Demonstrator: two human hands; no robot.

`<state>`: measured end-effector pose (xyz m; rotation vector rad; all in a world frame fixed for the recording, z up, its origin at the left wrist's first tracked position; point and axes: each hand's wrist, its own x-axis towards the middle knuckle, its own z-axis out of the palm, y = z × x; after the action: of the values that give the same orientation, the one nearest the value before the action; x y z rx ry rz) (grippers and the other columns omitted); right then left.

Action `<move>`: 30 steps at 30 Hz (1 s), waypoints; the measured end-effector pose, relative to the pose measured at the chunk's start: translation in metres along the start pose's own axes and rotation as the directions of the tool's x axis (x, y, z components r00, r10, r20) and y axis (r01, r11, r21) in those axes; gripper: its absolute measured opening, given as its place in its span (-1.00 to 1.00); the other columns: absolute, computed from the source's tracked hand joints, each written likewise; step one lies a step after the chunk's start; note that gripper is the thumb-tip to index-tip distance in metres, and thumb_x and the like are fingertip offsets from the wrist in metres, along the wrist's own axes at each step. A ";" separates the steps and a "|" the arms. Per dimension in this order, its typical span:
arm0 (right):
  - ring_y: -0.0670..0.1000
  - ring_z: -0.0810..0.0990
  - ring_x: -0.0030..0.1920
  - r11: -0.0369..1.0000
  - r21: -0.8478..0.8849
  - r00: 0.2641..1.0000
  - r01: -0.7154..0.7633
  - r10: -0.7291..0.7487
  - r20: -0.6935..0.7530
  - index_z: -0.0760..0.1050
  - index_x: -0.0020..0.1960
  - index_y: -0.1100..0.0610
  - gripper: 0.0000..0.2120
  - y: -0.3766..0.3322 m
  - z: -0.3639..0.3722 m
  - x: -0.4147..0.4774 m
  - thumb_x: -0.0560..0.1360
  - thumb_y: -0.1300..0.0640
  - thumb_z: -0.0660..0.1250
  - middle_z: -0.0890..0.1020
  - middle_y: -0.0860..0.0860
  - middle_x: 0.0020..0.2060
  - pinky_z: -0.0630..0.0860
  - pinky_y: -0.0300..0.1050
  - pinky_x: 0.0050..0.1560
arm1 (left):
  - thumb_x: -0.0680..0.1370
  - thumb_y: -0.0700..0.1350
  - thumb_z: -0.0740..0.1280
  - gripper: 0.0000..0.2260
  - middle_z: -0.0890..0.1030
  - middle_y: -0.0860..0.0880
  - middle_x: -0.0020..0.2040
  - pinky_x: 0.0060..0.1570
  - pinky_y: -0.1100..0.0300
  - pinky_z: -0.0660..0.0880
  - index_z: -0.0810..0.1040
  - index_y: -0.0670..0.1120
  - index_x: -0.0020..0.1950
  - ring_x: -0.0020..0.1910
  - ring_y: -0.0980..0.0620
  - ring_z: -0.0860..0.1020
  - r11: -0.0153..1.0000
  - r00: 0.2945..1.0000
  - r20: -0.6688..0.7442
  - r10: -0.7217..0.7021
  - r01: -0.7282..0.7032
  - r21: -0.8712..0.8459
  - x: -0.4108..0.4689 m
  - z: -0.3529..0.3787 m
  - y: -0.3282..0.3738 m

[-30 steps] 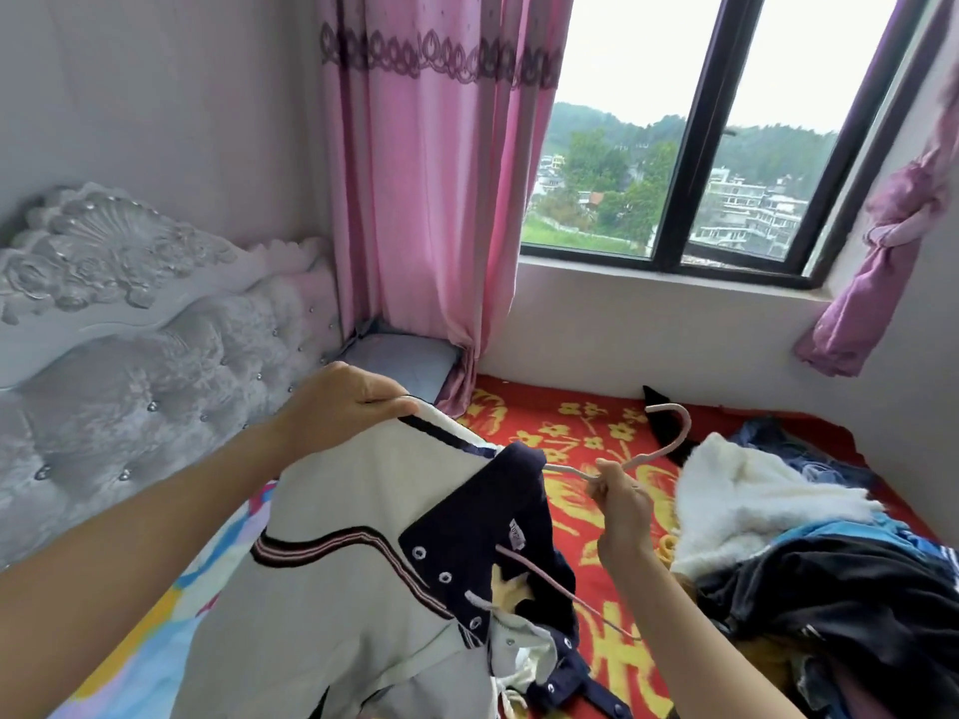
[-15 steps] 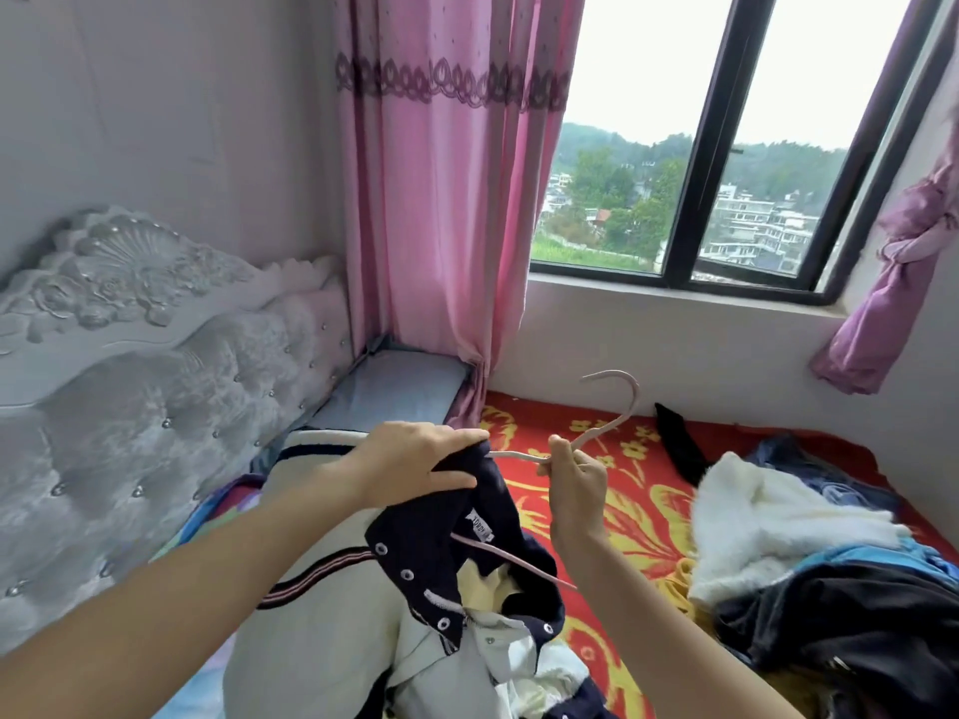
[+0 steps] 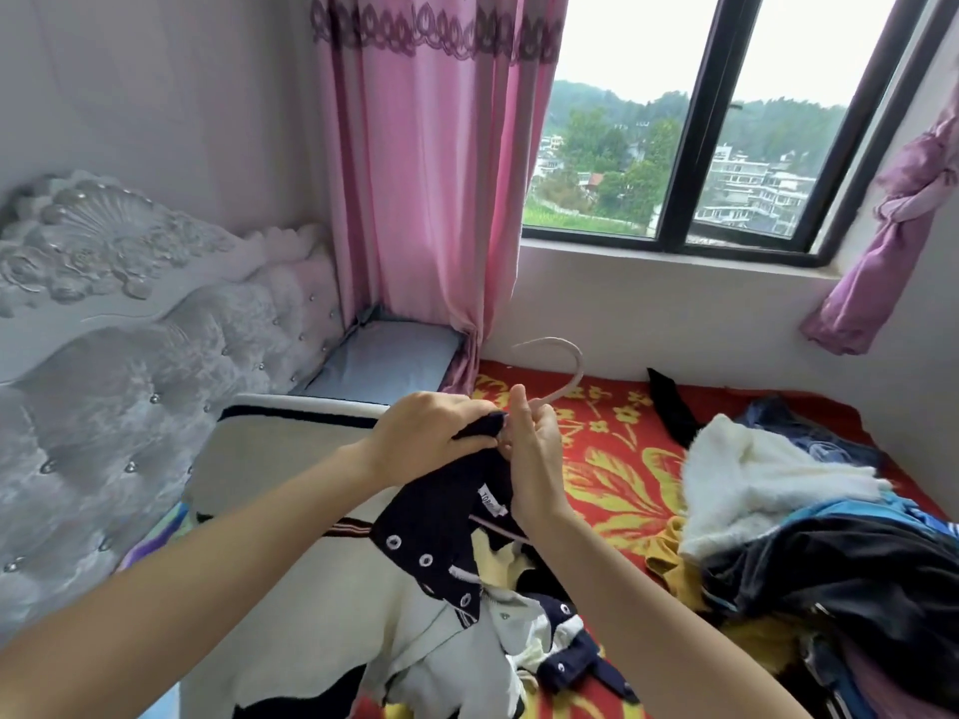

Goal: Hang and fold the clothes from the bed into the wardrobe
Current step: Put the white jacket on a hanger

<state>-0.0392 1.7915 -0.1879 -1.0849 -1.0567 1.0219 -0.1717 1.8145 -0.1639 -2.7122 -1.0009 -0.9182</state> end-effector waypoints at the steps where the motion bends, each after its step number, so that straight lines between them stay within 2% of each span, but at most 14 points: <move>1: -0.04 0.41 -0.30 0.999 -0.004 0.999 0.033 -0.033 0.042 0.33 -0.16 0.08 -0.52 -0.003 -0.002 0.001 0.38 -0.36 0.21 0.43 -0.02 -0.34 0.41 -0.03 -0.17 | 0.48 0.12 0.20 -0.56 0.68 -0.09 -0.15 -0.25 0.03 0.60 0.62 -0.18 0.09 -0.23 -0.10 0.65 1.000 1.000 0.004 -0.016 0.016 -0.004 -0.001 -0.003 -0.003; 5: -0.05 0.45 -0.20 0.929 -0.264 0.964 0.260 -0.234 0.127 0.38 -0.19 0.07 -0.81 -0.005 -0.021 0.012 0.55 0.01 0.26 0.47 -0.06 -0.26 0.40 -0.16 -0.09 | 0.45 0.14 0.22 -0.58 0.57 -0.13 -0.12 -0.28 0.00 0.58 0.63 -0.17 -0.01 -0.37 -0.11 0.56 0.991 0.989 -0.064 -0.133 0.131 -0.021 -0.010 -0.006 -0.018; 7: -0.10 0.42 -0.13 0.776 -0.456 0.884 0.436 -0.464 0.057 0.42 -0.15 0.12 -0.91 0.005 -0.048 0.015 0.50 0.12 0.28 0.46 -0.07 -0.20 0.36 -0.28 -0.01 | 0.43 0.13 0.26 -0.60 0.53 -0.16 -0.04 -0.25 0.09 0.54 0.63 -0.19 -0.07 -0.39 -0.02 0.49 0.977 0.973 -0.098 -0.210 0.206 -0.052 -0.016 -0.008 -0.027; 9: -0.08 0.41 -0.12 0.714 -0.544 0.823 0.440 -0.563 -0.072 0.42 -0.10 0.18 -0.87 0.022 -0.079 0.019 0.44 0.12 0.22 0.46 -0.02 -0.16 0.33 -0.30 -0.01 | 0.42 0.11 0.30 -0.61 0.56 -0.15 -0.04 -0.20 0.20 0.49 0.63 -0.22 -0.10 -0.29 0.04 0.51 0.969 0.957 -0.152 -0.247 0.240 -0.061 -0.018 -0.011 -0.032; 12: 0.07 0.45 -0.02 0.905 -0.423 0.875 0.048 -0.243 -0.419 0.41 -0.03 0.20 -0.84 0.045 -0.114 0.022 0.42 0.18 0.17 0.47 0.08 -0.09 0.29 -0.17 -0.02 | 0.43 0.11 0.26 -0.59 0.63 -0.12 -0.15 -0.13 0.33 0.38 0.61 -0.25 -0.11 -0.15 0.09 0.48 0.969 0.954 -0.178 -0.243 0.231 -0.083 -0.016 -0.015 -0.030; 14: 0.10 0.45 -0.08 0.970 -0.105 0.744 -0.219 0.096 -0.661 0.42 0.10 0.26 -0.80 0.060 -0.135 0.032 0.51 0.27 0.13 0.47 0.09 -0.09 0.33 -0.10 -0.09 | 0.42 0.13 0.24 -0.56 0.65 -0.10 -0.19 -0.14 0.40 0.34 0.62 -0.25 -0.09 -0.15 0.11 0.47 0.960 0.945 -0.182 -0.272 0.253 -0.123 -0.015 -0.017 -0.027; 15: 0.08 0.45 -0.16 0.953 0.075 0.681 -0.293 0.263 -0.683 0.41 0.15 0.27 -0.77 0.065 -0.142 0.038 0.54 0.27 0.10 0.48 0.10 -0.14 0.35 -0.08 -0.17 | 0.41 0.14 0.24 -0.55 0.65 -0.10 -0.19 -0.15 0.45 0.33 0.62 -0.25 -0.07 -0.16 0.13 0.46 0.955 0.938 -0.195 -0.287 0.265 -0.132 -0.013 -0.018 -0.026; 17: 0.05 0.44 -0.27 0.847 0.237 0.685 -0.477 0.527 -0.503 0.41 0.16 0.26 -0.76 0.073 -0.144 0.038 0.60 0.18 0.07 0.49 0.11 -0.23 0.37 -0.11 -0.27 | 0.40 0.12 0.32 -0.57 0.64 -0.09 -0.18 -0.17 0.56 0.31 0.63 -0.25 -0.04 -0.21 0.21 0.42 0.947 0.926 -0.214 -0.312 0.285 -0.149 -0.011 -0.022 -0.027; 19: 0.08 0.51 -0.20 0.783 0.006 0.756 -0.623 0.603 -0.255 0.43 0.16 0.23 -0.70 0.083 -0.131 0.031 0.63 0.05 0.08 0.55 0.14 -0.17 0.43 -0.09 -0.24 | 0.42 -0.02 0.43 -0.69 0.63 -0.07 -0.18 -0.18 0.58 0.31 0.63 -0.24 -0.01 -0.25 0.25 0.41 0.941 0.916 -0.228 -0.330 0.299 -0.159 -0.009 -0.025 -0.030; 21: 0.07 0.58 -0.14 0.759 -0.319 0.808 -0.568 0.588 -0.040 0.44 0.10 0.14 -0.66 0.085 -0.113 0.023 0.58 -0.13 0.15 0.58 0.11 -0.07 0.52 -0.09 -0.20 | 0.43 -0.16 0.48 -0.79 0.60 -0.02 -0.18 -0.18 0.55 0.33 0.63 -0.23 0.00 -0.27 0.30 0.45 0.936 0.907 -0.243 -0.344 0.308 -0.172 -0.005 -0.026 -0.031; 23: 0.02 0.60 -0.24 0.729 -0.517 0.816 -0.448 0.570 0.096 0.47 0.01 0.07 -0.68 0.085 -0.096 0.023 0.51 -0.18 0.26 0.60 0.03 -0.16 0.56 -0.11 -0.22 | 0.42 -0.20 0.47 -0.80 0.59 -0.01 -0.17 -0.19 0.53 0.34 0.63 -0.24 0.00 -0.26 0.35 0.47 0.932 0.900 -0.261 -0.349 0.306 -0.192 -0.002 -0.027 -0.031; 25: 0.02 0.56 -0.41 0.655 -0.661 0.802 -0.366 0.582 0.132 0.49 -0.06 0.12 -0.80 0.085 -0.084 0.025 0.47 -0.01 0.36 0.57 0.04 -0.31 0.56 -0.08 -0.28 | 0.42 -0.22 0.47 -0.80 0.57 0.01 -0.17 -0.19 0.56 0.34 0.63 -0.24 0.02 -0.27 0.45 0.46 0.928 0.881 -0.305 -0.362 0.309 -0.208 -0.003 -0.031 -0.032; 27: 0.03 0.57 -0.49 0.582 -0.705 0.765 -0.404 0.638 0.089 0.49 -0.08 0.22 -0.94 0.083 -0.083 0.025 0.49 0.24 0.26 0.57 0.10 -0.38 0.60 -0.01 -0.27 | 0.43 -0.23 0.45 -0.79 0.57 0.07 -0.19 -0.20 0.58 0.34 0.63 -0.22 0.05 -0.29 0.50 0.45 0.910 0.851 -0.332 -0.407 0.343 -0.234 -0.003 -0.037 -0.037; 30: 0.04 0.61 -0.52 0.680 -0.516 0.775 -0.521 0.630 0.047 0.49 -0.09 0.31 -0.81 0.056 -0.099 0.033 0.52 0.43 0.11 0.61 0.13 -0.49 0.61 -0.09 -0.39 | 0.45 -0.23 0.44 -0.83 0.57 0.32 -0.36 -0.23 0.59 0.37 0.64 0.05 -0.08 -0.31 0.47 0.49 0.857 0.804 -0.325 -0.498 0.397 -0.330 -0.016 -0.052 -0.052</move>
<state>0.0578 1.8165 -0.2522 -1.8320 -1.2095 1.4601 -0.2403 1.8304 -0.1361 -2.3186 -1.5524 -1.7046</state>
